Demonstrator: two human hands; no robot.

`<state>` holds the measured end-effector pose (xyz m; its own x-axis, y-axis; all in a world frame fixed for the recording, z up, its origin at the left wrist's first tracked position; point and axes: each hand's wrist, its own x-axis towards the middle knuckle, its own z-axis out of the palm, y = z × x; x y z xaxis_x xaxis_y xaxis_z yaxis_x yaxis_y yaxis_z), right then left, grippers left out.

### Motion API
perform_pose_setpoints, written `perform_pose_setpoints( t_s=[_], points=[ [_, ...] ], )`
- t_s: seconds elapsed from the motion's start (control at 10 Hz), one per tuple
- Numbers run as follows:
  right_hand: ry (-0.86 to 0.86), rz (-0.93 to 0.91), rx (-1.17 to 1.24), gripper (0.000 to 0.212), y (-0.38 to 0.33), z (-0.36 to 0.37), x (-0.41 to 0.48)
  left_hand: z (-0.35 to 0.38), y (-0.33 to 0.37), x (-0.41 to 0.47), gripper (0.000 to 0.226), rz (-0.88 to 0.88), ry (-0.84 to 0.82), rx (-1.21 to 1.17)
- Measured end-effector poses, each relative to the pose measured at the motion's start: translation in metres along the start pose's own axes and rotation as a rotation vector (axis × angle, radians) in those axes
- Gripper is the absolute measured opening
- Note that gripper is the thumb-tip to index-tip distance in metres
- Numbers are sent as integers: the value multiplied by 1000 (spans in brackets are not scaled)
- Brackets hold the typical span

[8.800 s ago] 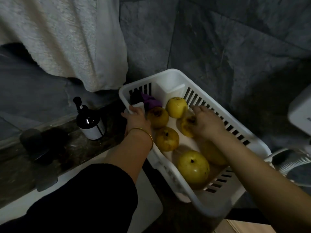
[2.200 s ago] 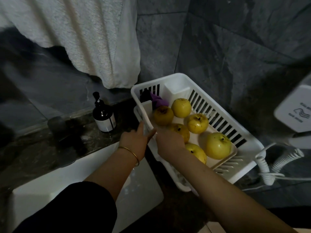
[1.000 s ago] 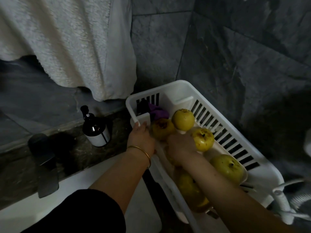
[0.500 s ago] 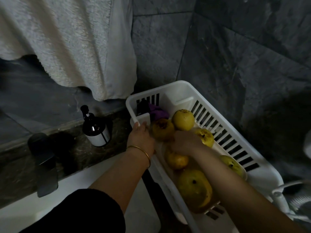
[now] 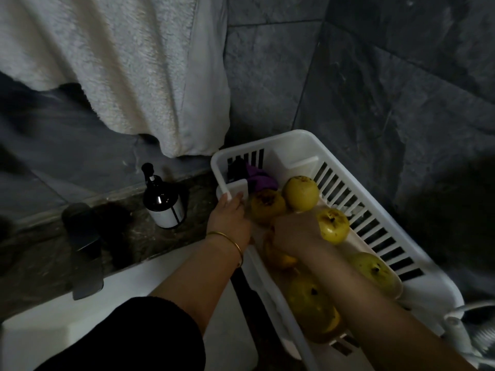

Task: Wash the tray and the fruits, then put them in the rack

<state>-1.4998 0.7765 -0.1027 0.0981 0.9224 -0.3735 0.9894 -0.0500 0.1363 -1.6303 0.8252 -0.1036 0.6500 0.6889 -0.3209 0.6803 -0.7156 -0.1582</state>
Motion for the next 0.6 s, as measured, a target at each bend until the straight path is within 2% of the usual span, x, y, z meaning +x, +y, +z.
perform_pose_setpoints(
  t_s=[0.1, 0.2, 0.4, 0.5, 0.6],
  points=[
    [16, -15, -17, 33, -7, 4, 2, 6, -1, -6, 47, 43, 220, 54],
    [19, -27, -25, 30, -13, 4, 0, 23, -4, -3, 39, 21, 356, 9],
    [-3, -85, -44, 35, -13, -7, -15, 39, -3, -20, 26, 88, 366, 35],
    [-28, -41, 69, 42, -10, -16, -29, 48, -5, -39, 44, 96, 399, 55],
    [61, 45, 115, 44, -9, -16, -26, 50, -9, -59, 61, 39, 135, 137]
  ],
)
